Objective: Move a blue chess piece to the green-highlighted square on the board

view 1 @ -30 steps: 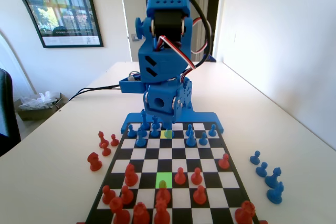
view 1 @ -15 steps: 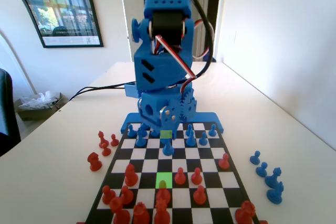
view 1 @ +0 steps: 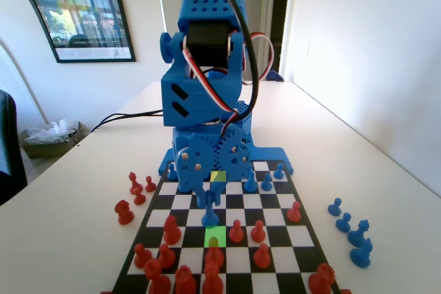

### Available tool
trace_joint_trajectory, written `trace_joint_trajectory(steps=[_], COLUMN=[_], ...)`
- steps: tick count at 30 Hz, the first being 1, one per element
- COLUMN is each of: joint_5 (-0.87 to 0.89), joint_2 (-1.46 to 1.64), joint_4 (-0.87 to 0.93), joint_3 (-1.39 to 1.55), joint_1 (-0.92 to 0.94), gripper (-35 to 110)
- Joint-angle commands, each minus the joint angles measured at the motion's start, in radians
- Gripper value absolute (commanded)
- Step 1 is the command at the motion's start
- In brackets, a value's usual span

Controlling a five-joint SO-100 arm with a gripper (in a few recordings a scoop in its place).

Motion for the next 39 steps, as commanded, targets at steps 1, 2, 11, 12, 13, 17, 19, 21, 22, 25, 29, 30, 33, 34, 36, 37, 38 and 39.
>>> trace_joint_trajectory(steps=[1, 2, 11, 12, 13, 17, 19, 21, 22, 25, 29, 30, 33, 34, 36, 37, 38, 39], joint_5=[0.017, 0.025, 0.106, 0.114, 0.121, 0.143, 0.152, 0.156, 0.160, 0.176, 0.189, 0.189, 0.196, 0.201, 0.209, 0.209, 0.212, 0.212], joint_2=[0.028, 0.028, -0.032, -0.041, -0.051, -0.094, -0.112, -0.126, -0.130, -0.144, -0.149, -0.149, -0.150, -0.152, -0.158, -0.160, -0.161, -0.163], joint_4=[0.052, 0.077, 0.224, 0.236, 0.247, 0.281, 0.287, 0.290, 0.288, 0.281, 0.253, 0.247, 0.229, 0.221, 0.206, 0.204, 0.204, 0.204], joint_3=[-0.092, -0.101, -0.238, -0.256, -0.272, -0.331, -0.350, -0.357, -0.357, -0.357, -0.333, -0.325, -0.313, -0.311, -0.310, -0.310, -0.311, -0.311], joint_1=[0.014, 0.015, 0.009, 0.008, 0.006, 0.005, 0.003, 0.000, -0.002, -0.006, -0.009, -0.011, -0.011, -0.011, -0.014, -0.014, -0.014, -0.015], gripper=[1, 1, 1, 1, 1, 1, 1, 1, 1, 1, 1, 1, 1, 1, 1, 1, 1, 1])
